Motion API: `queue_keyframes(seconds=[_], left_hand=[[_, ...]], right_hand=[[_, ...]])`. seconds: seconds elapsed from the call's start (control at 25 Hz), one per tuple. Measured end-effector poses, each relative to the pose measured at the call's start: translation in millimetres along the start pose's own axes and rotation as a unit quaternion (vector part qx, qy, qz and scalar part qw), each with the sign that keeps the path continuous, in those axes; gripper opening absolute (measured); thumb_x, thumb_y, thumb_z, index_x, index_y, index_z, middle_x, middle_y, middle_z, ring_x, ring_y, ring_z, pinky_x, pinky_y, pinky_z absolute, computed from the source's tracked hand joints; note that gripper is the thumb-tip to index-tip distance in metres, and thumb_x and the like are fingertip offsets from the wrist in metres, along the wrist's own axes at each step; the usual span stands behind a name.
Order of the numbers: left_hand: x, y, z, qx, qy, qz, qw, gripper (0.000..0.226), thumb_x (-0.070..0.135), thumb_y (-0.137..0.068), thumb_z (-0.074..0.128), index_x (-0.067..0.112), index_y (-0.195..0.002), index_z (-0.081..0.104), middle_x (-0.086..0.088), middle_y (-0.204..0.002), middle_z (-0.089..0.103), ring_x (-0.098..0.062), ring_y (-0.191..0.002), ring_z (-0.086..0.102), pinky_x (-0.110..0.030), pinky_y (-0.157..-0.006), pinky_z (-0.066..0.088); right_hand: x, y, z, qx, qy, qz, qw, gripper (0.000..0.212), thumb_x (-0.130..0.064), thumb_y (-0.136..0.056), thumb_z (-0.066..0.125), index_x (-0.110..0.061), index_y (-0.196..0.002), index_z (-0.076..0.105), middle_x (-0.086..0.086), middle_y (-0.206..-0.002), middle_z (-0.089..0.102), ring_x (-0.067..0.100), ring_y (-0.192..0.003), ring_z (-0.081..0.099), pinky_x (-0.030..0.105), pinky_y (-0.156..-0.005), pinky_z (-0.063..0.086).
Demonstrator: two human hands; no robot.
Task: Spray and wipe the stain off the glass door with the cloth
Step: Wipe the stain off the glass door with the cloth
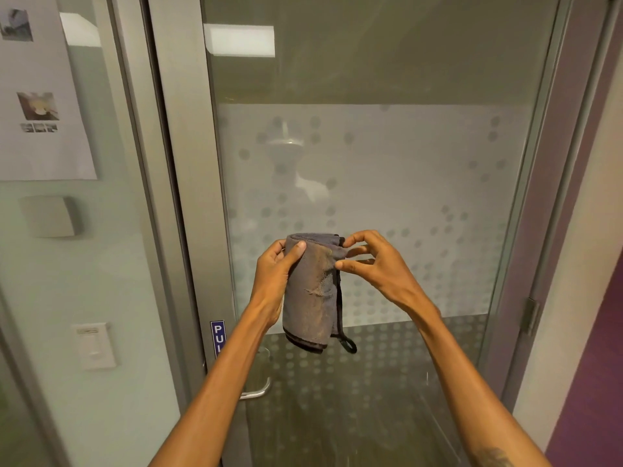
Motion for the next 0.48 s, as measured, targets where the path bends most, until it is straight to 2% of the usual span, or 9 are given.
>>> queue_keyframes(seconds=[0.08,0.16,0.24,0.36,0.4,0.48], left_hand=[[-0.5,1.9,1.1,-0.017,-0.002,0.008,1.000,0.018,0.029,-0.096,0.071,0.018,-0.111,0.072,0.000,-0.106,0.081,-0.010,-0.097,0.077,-0.019,-0.073,0.060],[-2.8,4.7,1.2,-0.036,-0.024,0.016,0.999,0.021,0.031,-0.096,0.070,0.020,-0.114,0.071,0.001,-0.109,0.081,-0.012,-0.102,0.077,-0.019,-0.075,0.060],[-3.2,9.6,1.5,-0.054,-0.040,0.018,0.998,0.022,0.033,-0.096,0.069,0.022,-0.116,0.069,0.001,-0.111,0.080,-0.013,-0.105,0.076,-0.019,-0.076,0.060],[0.9,21.1,8.9,-0.090,-0.046,0.016,0.995,0.029,0.039,-0.092,0.069,0.030,-0.119,0.069,-0.002,-0.111,0.080,-0.014,-0.103,0.076,-0.021,-0.075,0.060],[3.6,25.8,13.7,-0.104,-0.060,0.022,0.992,0.032,0.041,-0.091,0.069,0.033,-0.122,0.069,-0.001,-0.113,0.079,-0.014,-0.104,0.076,-0.022,-0.077,0.061],[9.5,36.3,24.7,-0.130,-0.100,0.044,0.986,0.034,0.040,-0.094,0.067,0.038,-0.128,0.067,0.001,-0.118,0.078,-0.014,-0.109,0.075,-0.024,-0.081,0.061]], right_hand=[[2.9,2.2,-2.0,0.029,0.013,0.027,0.999,0.023,-0.032,-0.081,0.085,-0.024,-0.097,0.070,-0.009,-0.105,0.072,0.007,-0.093,0.071,0.035,-0.088,0.061],[3.5,5.2,-2.9,0.018,0.000,0.040,0.999,0.016,-0.028,-0.083,0.083,-0.020,-0.093,0.073,-0.004,-0.095,0.076,0.012,-0.092,0.073,0.045,-0.092,0.059],[-2.5,9.1,-6.3,0.006,0.009,0.006,1.000,0.012,-0.026,-0.087,0.079,-0.020,-0.096,0.074,-0.008,-0.106,0.070,0.010,-0.104,0.068,0.042,-0.096,0.058],[-9.2,14.8,-8.5,-0.032,-0.016,-0.022,0.999,0.009,-0.029,-0.095,0.070,-0.026,-0.103,0.068,-0.011,-0.139,0.056,0.004,-0.128,0.057,0.030,-0.102,0.054],[-9.0,17.1,-8.0,-0.050,-0.044,-0.011,0.998,0.007,-0.030,-0.097,0.067,-0.027,-0.104,0.065,-0.009,-0.143,0.056,0.005,-0.128,0.059,0.029,-0.100,0.055],[-6.9,22.8,-9.5,-0.073,-0.098,0.010,0.992,0.005,-0.033,-0.100,0.063,-0.029,-0.103,0.061,-0.004,-0.133,0.065,0.012,-0.116,0.068,0.033,-0.092,0.061]])
Point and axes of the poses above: each hand's wrist, its own y-axis away from the middle knuckle, its own z-axis out of the palm, x = y × z, the point moved 7 cm from there along -y, towards the middle knuckle
